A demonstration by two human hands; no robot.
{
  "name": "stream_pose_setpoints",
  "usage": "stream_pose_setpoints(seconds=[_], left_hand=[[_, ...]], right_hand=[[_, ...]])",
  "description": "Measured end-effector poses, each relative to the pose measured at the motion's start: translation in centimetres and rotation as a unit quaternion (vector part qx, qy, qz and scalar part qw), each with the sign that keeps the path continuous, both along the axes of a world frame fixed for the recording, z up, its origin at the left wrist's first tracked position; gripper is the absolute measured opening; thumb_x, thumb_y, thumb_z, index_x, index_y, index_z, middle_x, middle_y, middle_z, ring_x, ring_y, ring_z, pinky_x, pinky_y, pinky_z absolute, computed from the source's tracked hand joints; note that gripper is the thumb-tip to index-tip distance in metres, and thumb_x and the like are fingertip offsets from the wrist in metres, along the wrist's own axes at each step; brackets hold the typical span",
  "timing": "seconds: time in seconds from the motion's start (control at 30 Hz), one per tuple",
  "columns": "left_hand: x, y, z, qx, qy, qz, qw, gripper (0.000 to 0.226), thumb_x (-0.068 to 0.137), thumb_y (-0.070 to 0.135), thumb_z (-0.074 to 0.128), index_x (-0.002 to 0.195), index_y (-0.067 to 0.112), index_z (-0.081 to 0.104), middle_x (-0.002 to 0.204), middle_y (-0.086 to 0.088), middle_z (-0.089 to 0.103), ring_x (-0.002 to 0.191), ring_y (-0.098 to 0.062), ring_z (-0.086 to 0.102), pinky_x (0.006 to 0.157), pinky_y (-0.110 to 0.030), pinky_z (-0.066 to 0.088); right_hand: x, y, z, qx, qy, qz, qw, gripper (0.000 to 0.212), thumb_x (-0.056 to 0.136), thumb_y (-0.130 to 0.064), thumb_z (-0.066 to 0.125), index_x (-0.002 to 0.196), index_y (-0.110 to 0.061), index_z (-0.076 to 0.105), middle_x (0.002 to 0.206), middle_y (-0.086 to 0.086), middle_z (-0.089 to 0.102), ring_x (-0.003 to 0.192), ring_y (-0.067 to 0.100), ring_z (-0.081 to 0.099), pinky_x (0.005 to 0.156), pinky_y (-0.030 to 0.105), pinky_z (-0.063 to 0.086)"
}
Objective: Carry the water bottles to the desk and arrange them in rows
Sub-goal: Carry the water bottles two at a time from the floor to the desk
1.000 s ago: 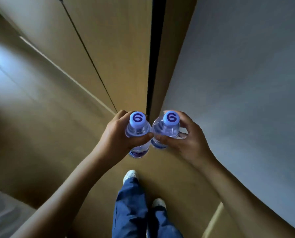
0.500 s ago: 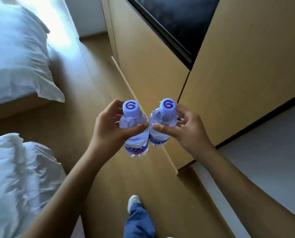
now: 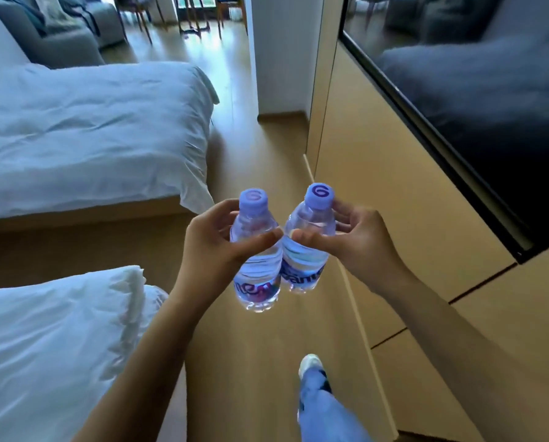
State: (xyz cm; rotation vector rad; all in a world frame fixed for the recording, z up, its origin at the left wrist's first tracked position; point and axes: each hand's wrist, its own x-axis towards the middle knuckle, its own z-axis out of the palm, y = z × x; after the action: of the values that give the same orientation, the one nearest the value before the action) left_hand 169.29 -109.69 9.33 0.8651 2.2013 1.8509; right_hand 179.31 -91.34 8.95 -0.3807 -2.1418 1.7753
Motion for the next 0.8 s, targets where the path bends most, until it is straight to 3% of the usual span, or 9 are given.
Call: stream_pose_setpoints(seconds=[0.33, 0.47, 0.67, 0.8], left_hand=[[-19.9, 9.7, 0.1, 0.018, -0.013, 0.055, 0.998, 0.028, 0.069, 0.021, 0.086, 0.095, 0.017, 0.074, 0.082, 0.006, 0.077, 0.073, -0.003, 0.07, 0.067, -0.014, 0.051], [-28.4, 13.9, 0.7, 0.023, -0.004, 0.07, 0.997, 0.025, 0.071, 0.017, 0.086, 0.093, 0.019, 0.075, 0.084, 0.005, 0.077, 0.075, -0.004, 0.07, 0.07, -0.017, 0.054], [-40.0, 18.4, 0.0, 0.04, -0.018, 0.092, 0.995, 0.025, 0.069, 0.019, 0.086, 0.091, 0.023, 0.075, 0.084, 0.003, 0.077, 0.076, -0.007, 0.071, 0.072, -0.021, 0.057], [-49.3, 20.8, -1.0, 0.038, -0.013, 0.082, 0.996, 0.026, 0.068, 0.021, 0.087, 0.091, 0.023, 0.076, 0.083, 0.006, 0.077, 0.076, -0.007, 0.072, 0.069, -0.019, 0.056]], right_hand=[[-22.0, 10.4, 0.8, 0.045, 0.021, 0.063, 0.997, 0.048, 0.06, -0.044, 0.084, 0.104, -0.028, 0.074, 0.096, -0.011, 0.077, 0.089, 0.006, 0.072, 0.076, 0.012, 0.051], [-31.0, 15.2, 1.6, 0.058, 0.022, 0.07, 0.996, 0.045, 0.064, -0.037, 0.088, 0.105, -0.032, 0.072, 0.096, -0.012, 0.077, 0.088, 0.004, 0.071, 0.075, 0.013, 0.053], [-43.2, 20.0, 0.8, 0.057, 0.017, 0.078, 0.995, 0.055, 0.06, -0.047, 0.084, 0.11, -0.025, 0.072, 0.098, -0.008, 0.077, 0.09, 0.006, 0.072, 0.078, 0.016, 0.054], [-52.1, 22.2, -0.4, 0.062, 0.014, 0.071, 0.995, 0.054, 0.061, -0.044, 0.085, 0.109, -0.022, 0.074, 0.096, -0.01, 0.077, 0.087, 0.004, 0.072, 0.073, 0.01, 0.051]])
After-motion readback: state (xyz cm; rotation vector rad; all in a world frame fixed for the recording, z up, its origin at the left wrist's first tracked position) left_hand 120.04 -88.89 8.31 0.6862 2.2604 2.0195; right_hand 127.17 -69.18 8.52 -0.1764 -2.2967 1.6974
